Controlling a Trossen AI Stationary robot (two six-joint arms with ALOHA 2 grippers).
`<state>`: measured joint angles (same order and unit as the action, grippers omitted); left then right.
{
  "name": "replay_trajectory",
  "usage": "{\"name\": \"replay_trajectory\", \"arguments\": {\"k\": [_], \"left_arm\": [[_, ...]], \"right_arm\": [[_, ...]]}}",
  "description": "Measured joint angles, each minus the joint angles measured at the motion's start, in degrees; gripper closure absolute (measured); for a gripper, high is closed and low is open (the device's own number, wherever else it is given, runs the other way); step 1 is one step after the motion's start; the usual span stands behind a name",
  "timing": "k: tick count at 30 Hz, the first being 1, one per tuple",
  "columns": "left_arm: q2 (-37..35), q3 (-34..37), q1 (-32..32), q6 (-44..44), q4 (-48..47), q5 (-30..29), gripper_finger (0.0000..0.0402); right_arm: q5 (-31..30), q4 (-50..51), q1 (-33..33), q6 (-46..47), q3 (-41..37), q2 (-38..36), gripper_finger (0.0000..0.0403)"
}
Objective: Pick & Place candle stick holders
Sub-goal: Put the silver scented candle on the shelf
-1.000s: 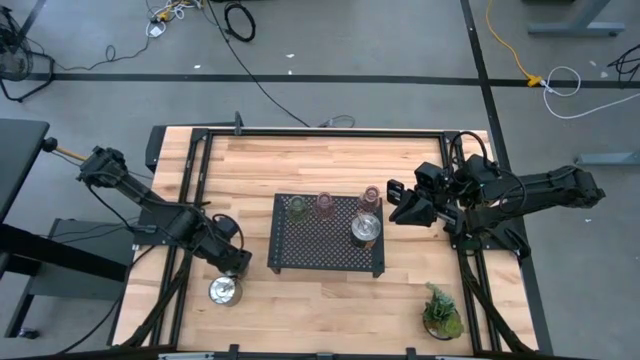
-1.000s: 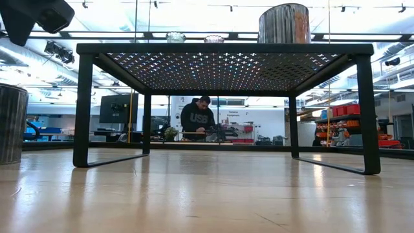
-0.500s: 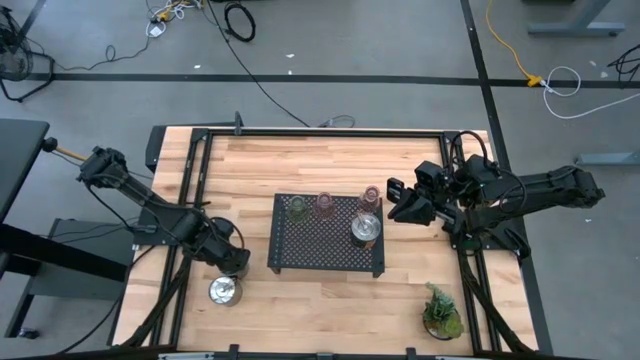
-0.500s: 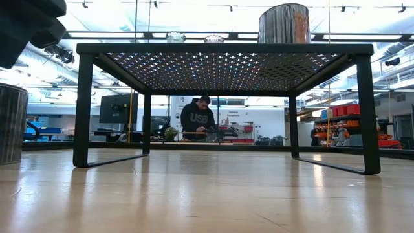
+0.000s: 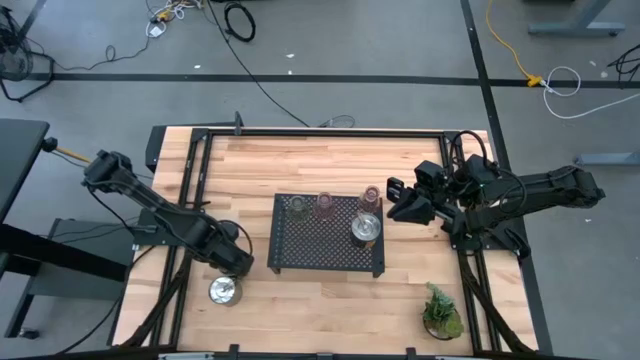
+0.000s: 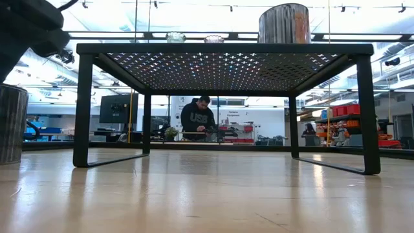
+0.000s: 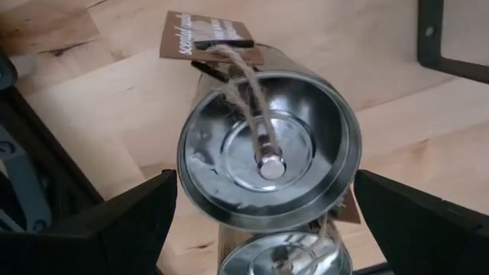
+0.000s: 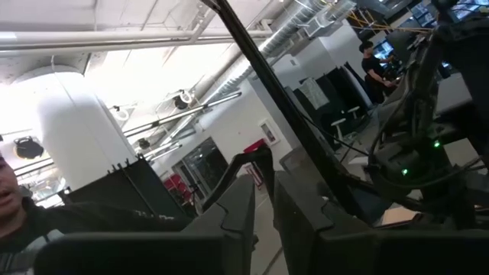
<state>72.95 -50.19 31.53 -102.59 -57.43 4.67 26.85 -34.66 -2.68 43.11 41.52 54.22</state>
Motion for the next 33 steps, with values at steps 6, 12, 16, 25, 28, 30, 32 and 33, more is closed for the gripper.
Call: {"name": "replay_trajectory", "arguments": {"k": [6,12,16,25,28,30,32,33], "left_arm": [[3.4,0.0,0.0,0.6,1.2,-0.2,0.0003],[5.8,0.0,-0.2,1.9,3.1,-0.7,0.0003],[7.0,0.0,-0.2,3.1,3.4,-0.8,0.0003],[8.4,-0.1,-0.6,4.4,4.0,-1.8,0.0044],[8.4,-0.1,-0.6,4.3,3.9,-2.1,0.0045],[8.4,-0.1,-0.6,4.4,3.9,-1.7,0.0045],[8.4,-0.1,-0.6,4.3,3.9,-1.7,0.0045],[8.4,-0.1,-0.6,4.3,3.9,-1.7,0.0045]], "right_arm": [[-0.4,0.1,0.0,0.1,0.0,0.0,0.0351],[-0.4,0.1,0.0,0.1,0.0,0.0,0.0351],[-0.4,0.2,0.0,0.1,0.0,0.0,0.0351],[-0.5,4.5,0.0,-0.1,0.0,0.0,0.0351],[-0.5,5.4,0.0,-0.1,0.0,0.0,0.0351],[-0.5,5.6,0.0,-0.1,0.0,0.0,0.0351],[-0.5,5.7,0.0,-0.1,0.0,0.0,0.0351],[-0.8,5.7,0.0,-0.1,0.0,0.0,0.0351]]}}
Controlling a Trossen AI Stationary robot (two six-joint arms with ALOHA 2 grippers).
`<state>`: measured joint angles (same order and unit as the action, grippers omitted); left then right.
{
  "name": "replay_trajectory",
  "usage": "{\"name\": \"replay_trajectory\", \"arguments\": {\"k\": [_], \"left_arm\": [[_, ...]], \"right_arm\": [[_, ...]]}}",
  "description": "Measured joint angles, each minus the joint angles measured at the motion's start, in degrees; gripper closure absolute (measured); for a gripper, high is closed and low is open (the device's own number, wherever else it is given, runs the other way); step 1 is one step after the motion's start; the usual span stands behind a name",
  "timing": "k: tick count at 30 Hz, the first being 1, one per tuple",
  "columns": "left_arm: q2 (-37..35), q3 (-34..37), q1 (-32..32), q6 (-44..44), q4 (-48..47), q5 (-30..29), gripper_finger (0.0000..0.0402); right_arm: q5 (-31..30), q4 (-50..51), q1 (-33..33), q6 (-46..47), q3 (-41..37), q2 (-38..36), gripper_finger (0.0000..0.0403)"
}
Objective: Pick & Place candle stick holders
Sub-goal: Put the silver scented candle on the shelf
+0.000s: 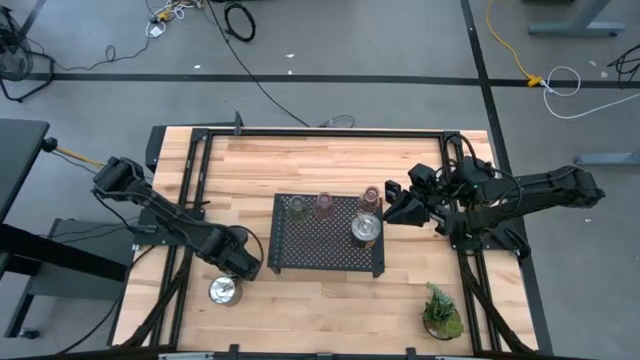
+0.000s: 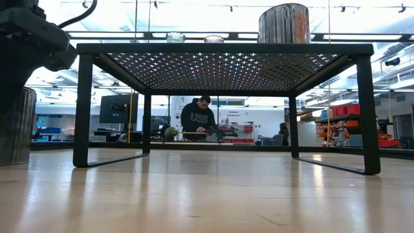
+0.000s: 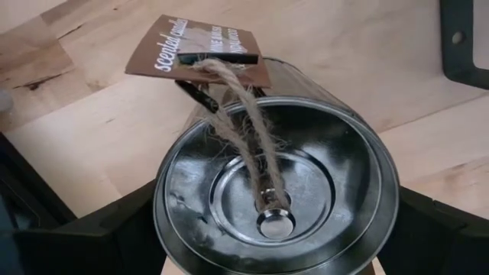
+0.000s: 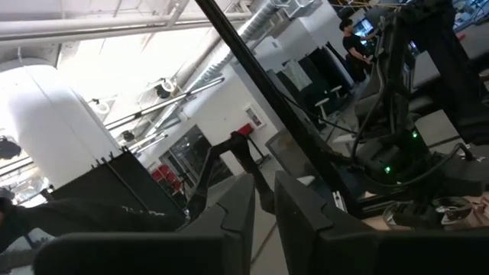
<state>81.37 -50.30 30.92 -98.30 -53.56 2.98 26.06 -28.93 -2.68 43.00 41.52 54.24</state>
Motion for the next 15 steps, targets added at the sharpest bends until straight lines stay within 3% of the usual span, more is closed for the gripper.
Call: {"name": "replay_trajectory", "arguments": {"k": [7,15], "left_arm": [[0.1,-3.1,0.0,0.6,-3.9,0.4,0.0045],[0.1,-12.0,0.0,4.5,-15.6,5.8,0.0045]], "right_arm": [[-1.7,0.8,0.0,-0.1,0.0,0.0,0.0351],[-1.6,0.8,0.6,-0.7,0.0,0.0,0.0351]]}}
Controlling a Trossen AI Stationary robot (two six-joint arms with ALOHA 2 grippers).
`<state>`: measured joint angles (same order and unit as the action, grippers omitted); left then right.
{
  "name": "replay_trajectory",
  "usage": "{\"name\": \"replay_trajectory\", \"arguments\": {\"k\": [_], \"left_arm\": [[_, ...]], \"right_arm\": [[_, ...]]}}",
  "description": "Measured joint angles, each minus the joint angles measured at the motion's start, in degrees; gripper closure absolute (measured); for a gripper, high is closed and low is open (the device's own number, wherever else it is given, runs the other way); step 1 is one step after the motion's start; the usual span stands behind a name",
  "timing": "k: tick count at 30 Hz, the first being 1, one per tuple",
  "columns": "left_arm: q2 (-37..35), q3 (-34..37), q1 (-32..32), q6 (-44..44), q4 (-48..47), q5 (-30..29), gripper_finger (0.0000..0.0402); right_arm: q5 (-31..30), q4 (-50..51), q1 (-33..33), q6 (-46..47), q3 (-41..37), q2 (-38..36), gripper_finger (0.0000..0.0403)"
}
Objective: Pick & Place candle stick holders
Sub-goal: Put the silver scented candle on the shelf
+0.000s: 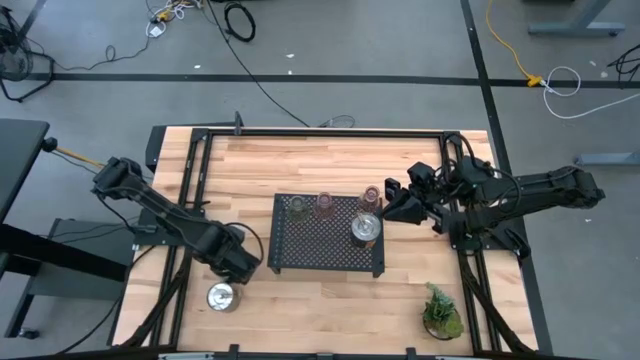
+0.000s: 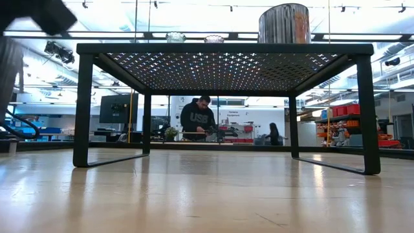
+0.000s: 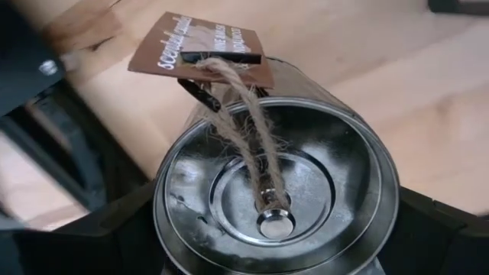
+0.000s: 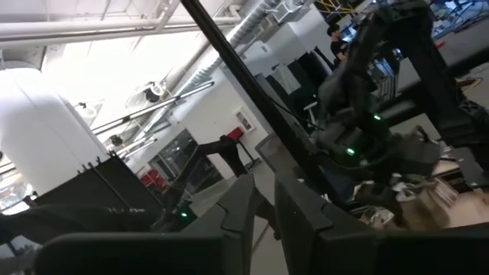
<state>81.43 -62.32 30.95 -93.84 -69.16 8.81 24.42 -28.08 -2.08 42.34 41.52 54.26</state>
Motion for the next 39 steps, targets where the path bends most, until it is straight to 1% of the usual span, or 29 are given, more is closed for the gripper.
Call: {"name": "replay_trajectory", "arguments": {"k": [2,7,12,17,21,24,27,31,39], "left_arm": [[0.0,-3.3,0.0,1.0,-3.9,0.1,0.0045],[0.0,-11.5,-0.4,1.5,-10.8,-2.5,0.0045],[-0.1,-18.8,-2.0,2.1,-12.9,-2.6,0.0045],[-0.1,-24.4,-3.9,1.9,-13.4,-2.6,0.0045],[-0.1,-27.1,-5.8,3.7,-13.8,-2.3,0.0045],[0.6,-28.0,-8.3,6.0,-14.0,-0.4,0.0045],[2.9,-29.7,-10.7,10.1,-13.7,1.3,0.0045],[8.4,-35.8,-13.4,17.3,-13.4,1.9,0.0045],[20.6,-51.6,-19.0,30.8,-15.7,-2.1,0.0045]], "right_arm": [[0.0,0.1,0.4,0.0,0.0,0.0,0.0351],[0.0,0.4,1.1,0.0,0.0,0.0,0.0351],[0.0,0.5,1.8,-0.3,0.0,0.0,0.0351],[0.0,0.8,1.9,-0.4,0.0,0.0,0.0351],[0.0,1.0,1.9,-0.8,0.0,0.0,0.0351],[0.0,1.2,1.9,-1.1,0.0,0.0,0.0351],[0.0,1.2,1.9,-1.1,0.0,0.0,0.0351],[0.0,1.9,1.9,-1.1,0.0,0.0,0.0351],[0.0,3.4,1.9,-1.1,0.0,0.0,0.0351]]}}
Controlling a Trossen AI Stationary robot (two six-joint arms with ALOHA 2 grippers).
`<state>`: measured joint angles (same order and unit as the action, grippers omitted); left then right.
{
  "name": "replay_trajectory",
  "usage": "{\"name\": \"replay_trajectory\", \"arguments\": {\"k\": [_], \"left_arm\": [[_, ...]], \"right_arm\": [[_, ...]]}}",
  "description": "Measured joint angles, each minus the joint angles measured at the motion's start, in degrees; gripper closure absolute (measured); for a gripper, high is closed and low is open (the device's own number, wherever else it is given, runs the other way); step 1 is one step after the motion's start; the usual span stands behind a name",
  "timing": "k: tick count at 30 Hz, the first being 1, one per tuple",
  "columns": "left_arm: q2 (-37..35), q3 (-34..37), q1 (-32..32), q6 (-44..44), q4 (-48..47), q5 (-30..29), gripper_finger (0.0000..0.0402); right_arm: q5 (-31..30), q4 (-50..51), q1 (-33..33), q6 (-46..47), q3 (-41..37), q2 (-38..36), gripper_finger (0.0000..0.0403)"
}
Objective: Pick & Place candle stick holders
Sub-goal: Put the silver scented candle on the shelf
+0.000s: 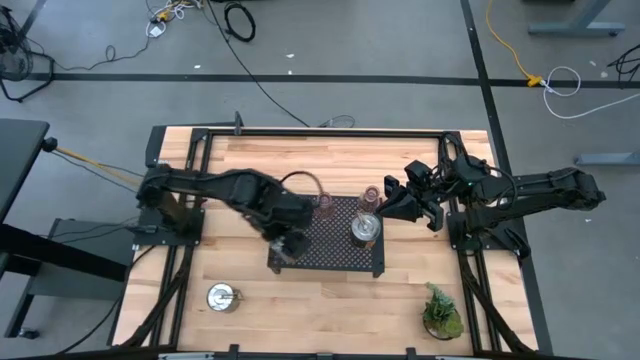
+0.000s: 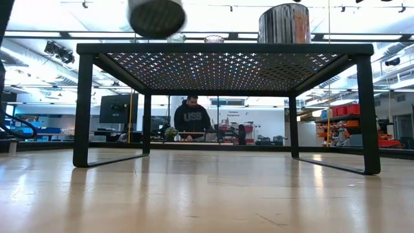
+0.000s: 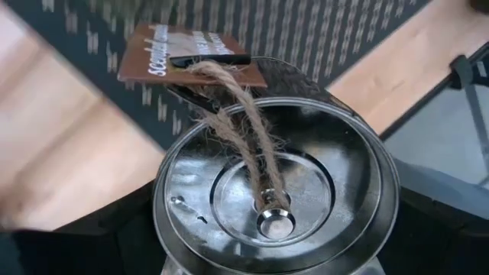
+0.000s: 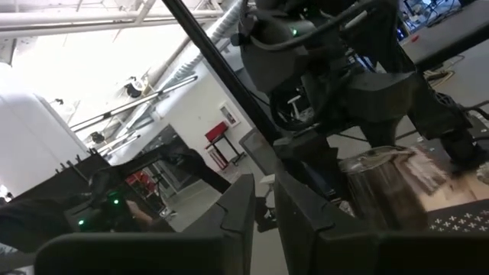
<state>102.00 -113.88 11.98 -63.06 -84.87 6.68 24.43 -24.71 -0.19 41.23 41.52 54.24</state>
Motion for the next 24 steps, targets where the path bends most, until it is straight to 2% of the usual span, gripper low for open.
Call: {"name": "replay_trajectory", "arguments": {"k": [6,13,24], "left_arm": [[6.9,-6.7,-2.6,6.4,-0.8,-0.8,0.0045],[12.5,-11.2,-4.3,9.5,1.9,-1.0,0.0045],[14.4,-12.1,-5.5,11.2,5.8,-0.6,0.0045]], "right_arm": [[0.1,1.3,0.0,0.0,0.0,0.0,0.0351],[0.1,2.3,0.0,0.0,0.0,0.0,0.0351],[0.0,2.7,0.0,-0.2,0.0,0.0,0.0351]]}}
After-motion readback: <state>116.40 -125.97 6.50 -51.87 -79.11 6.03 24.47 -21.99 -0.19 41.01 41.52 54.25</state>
